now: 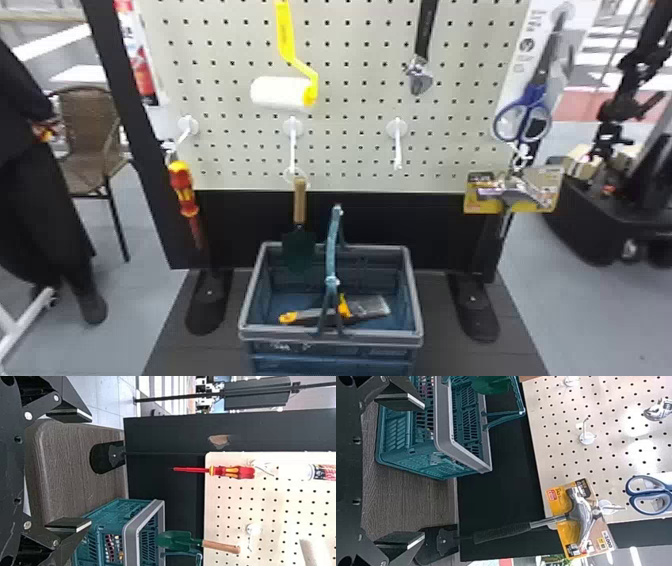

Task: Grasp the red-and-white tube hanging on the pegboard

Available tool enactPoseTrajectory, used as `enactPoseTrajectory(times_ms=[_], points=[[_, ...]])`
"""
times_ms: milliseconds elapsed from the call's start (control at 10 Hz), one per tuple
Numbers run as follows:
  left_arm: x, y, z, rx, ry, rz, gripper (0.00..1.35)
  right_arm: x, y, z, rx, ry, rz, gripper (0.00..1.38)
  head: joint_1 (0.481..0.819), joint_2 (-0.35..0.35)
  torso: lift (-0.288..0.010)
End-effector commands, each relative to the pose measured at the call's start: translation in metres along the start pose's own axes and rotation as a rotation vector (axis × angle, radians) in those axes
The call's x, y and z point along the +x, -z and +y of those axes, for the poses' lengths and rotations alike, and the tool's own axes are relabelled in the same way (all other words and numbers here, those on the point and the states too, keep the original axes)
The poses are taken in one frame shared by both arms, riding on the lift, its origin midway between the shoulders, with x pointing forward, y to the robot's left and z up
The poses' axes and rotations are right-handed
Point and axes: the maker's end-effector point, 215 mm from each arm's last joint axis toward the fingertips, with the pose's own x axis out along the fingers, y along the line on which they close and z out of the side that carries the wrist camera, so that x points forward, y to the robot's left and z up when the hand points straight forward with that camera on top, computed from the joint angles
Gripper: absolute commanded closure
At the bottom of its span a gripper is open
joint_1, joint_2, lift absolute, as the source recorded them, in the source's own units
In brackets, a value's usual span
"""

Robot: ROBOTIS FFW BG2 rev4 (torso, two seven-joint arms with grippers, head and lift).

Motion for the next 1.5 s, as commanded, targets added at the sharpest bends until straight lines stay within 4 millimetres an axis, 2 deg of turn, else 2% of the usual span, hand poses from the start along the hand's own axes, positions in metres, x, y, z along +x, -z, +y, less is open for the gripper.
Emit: enactPoseTrajectory(times_ms=[0,700,800,900,1200,1300,1400], points=[[-0.001,0.001,0.000,-0.003,-0.002,0.001,0.36,0.000,0.000,-0.001,-0.001,0.001,0.000,0.15,0.549,0.000,-0.100],[0.005,-0.004,-0.002,-0.001,0.003,-0.006,0.36,-0.001,-0.001,0.000,-0.001,0.001,0.000,0.15,0.549,0.000,-0.100],[0.013,-0.016,-0.004,-0.006,0.009,-0.023,0.36,-0.001,0.000,0.000,0.001,0.001,0.001,0.15,0.549,0.000,-0.100],[0.024,-0.036,-0.008,-0.004,0.022,-0.043,0.35,-0.001,0.000,0.000,0.001,0.001,0.001,0.15,0.549,0.000,-0.100],[0.074,-0.082,-0.013,-0.028,0.103,-0.089,0.30,-0.002,0.002,-0.001,0.002,0.002,0.004,0.15,0.549,0.000,-0.100],[0.089,-0.105,-0.010,-0.018,0.128,-0.121,0.27,-0.002,0.002,-0.001,0.002,0.002,0.004,0.15,0.549,0.000,-0.100],[0.103,-0.139,-0.008,0.024,0.146,-0.155,0.27,-0.001,0.002,0.000,0.002,0.001,0.004,0.15,0.549,0.000,-0.100]])
